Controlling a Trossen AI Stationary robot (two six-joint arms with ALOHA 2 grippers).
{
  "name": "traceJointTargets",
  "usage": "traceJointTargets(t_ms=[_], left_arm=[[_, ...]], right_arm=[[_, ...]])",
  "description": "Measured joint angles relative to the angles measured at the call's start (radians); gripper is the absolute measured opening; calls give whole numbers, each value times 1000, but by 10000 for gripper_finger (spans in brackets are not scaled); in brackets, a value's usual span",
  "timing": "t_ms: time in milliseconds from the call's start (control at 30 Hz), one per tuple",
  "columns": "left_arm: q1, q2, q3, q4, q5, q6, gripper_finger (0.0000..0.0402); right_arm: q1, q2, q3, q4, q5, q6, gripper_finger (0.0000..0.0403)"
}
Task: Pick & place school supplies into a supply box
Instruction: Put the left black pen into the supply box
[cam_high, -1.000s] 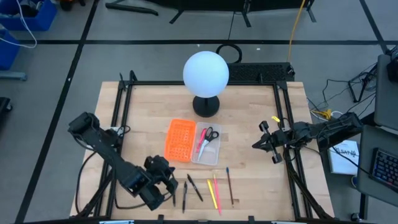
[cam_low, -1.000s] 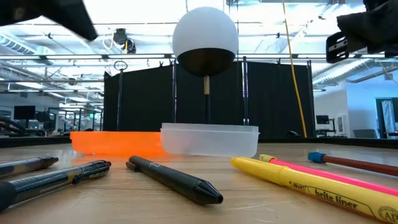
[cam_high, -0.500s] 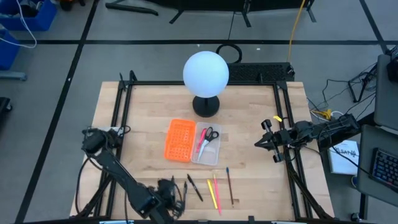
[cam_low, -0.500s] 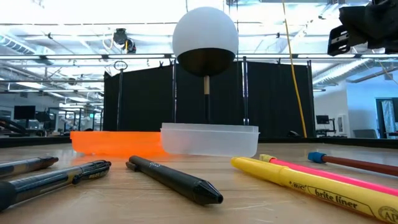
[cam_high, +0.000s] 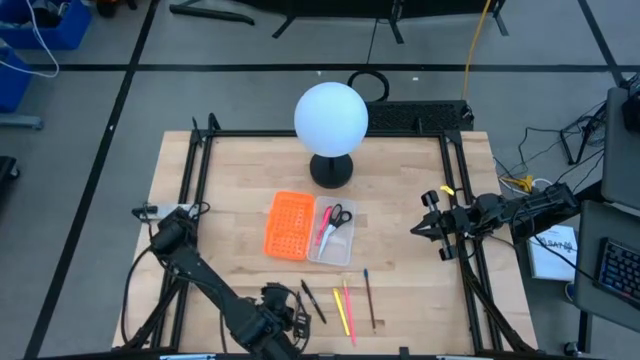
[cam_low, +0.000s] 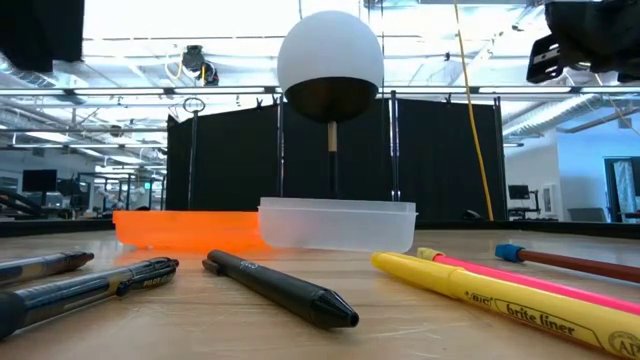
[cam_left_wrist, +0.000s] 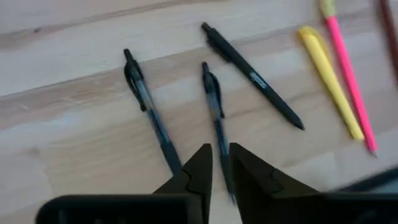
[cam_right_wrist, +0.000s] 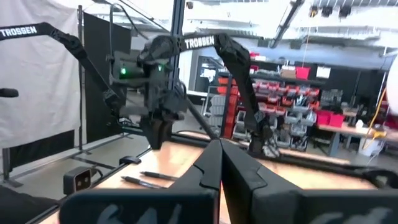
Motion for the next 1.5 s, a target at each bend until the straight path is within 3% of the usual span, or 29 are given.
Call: traceJointTargets(t_ms=[200,367,567,733,1200,1333,1500], left_arm=[[-20,1,-115,80,6,-25,106],[-19,0,-183,127,139,-28,153],[-7,0,-222,179,154,-1,219],[22,0,-256,190,190,22,244],[100,-10,-366,325,318,170,242],[103,-10,-394,326,325,173,205],[103,-9,-397,334,321,196,128]], right_arm=[[0,0,0,10,0,-26,0],[0,0,0,10,0,-32,0],[0,0,0,11,0,-51,0],[0,0,0,9,0,-49,0],[0,1,0,-21,0,-50,0],[0,1,0,-26,0,-50,0],[0,1,0,-29,0,-50,0]])
